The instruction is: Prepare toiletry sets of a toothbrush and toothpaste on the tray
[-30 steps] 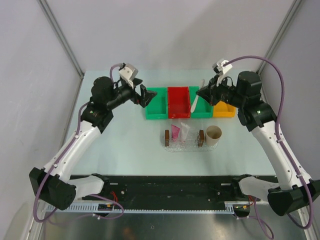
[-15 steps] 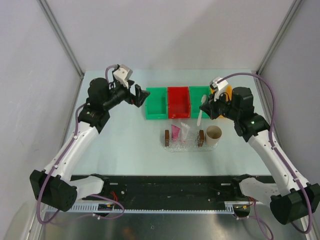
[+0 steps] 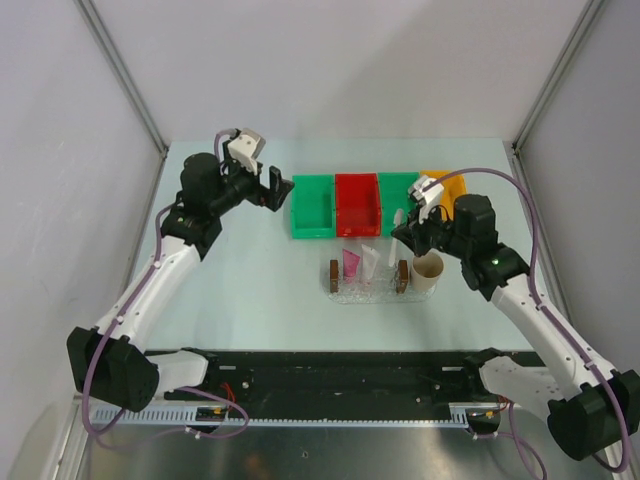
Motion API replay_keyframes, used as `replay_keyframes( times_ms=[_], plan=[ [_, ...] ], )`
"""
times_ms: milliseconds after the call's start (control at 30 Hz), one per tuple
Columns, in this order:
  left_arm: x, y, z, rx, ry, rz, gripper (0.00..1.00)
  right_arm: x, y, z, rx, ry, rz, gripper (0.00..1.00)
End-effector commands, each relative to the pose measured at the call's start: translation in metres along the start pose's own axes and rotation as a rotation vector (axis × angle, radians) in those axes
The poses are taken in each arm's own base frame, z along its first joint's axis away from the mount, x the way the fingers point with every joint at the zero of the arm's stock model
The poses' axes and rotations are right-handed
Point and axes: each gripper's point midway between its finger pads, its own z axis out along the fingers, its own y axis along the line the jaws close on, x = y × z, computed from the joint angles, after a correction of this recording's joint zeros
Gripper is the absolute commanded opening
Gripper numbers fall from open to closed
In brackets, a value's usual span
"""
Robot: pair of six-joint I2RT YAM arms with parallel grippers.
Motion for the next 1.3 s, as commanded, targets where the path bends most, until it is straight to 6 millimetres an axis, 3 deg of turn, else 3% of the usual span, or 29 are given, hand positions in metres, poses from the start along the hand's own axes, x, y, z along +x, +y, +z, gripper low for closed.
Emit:
replay_keyframes(
  times_ms=[0, 533, 1100, 1267],
  plan=[
    [-0.005, 0.007, -0.001, -0.012, -0.016, 0.061, 0.97, -0.01, 0.004, -0.001, -0.01, -0.07, -0.065, 0.0],
    [0.001, 0.005, -0.002, -0.005, -0.008, 0.059, 0.97, 0.019, 0.002, 0.022, -0.002, -0.046, -0.02, 0.0],
    [0.003, 0.001, -0.002, 0.02, -0.005, 0.047, 0.97, 0.045, -0.004, 0.031, 0.028, -0.009, -0.003, 0.0],
    [0.006, 0.001, -0.001, 0.025, 0.002, 0.041, 0.98, 0.043, -0.006, 0.036, 0.032, -0.029, -0.01, 0.0]
  ],
)
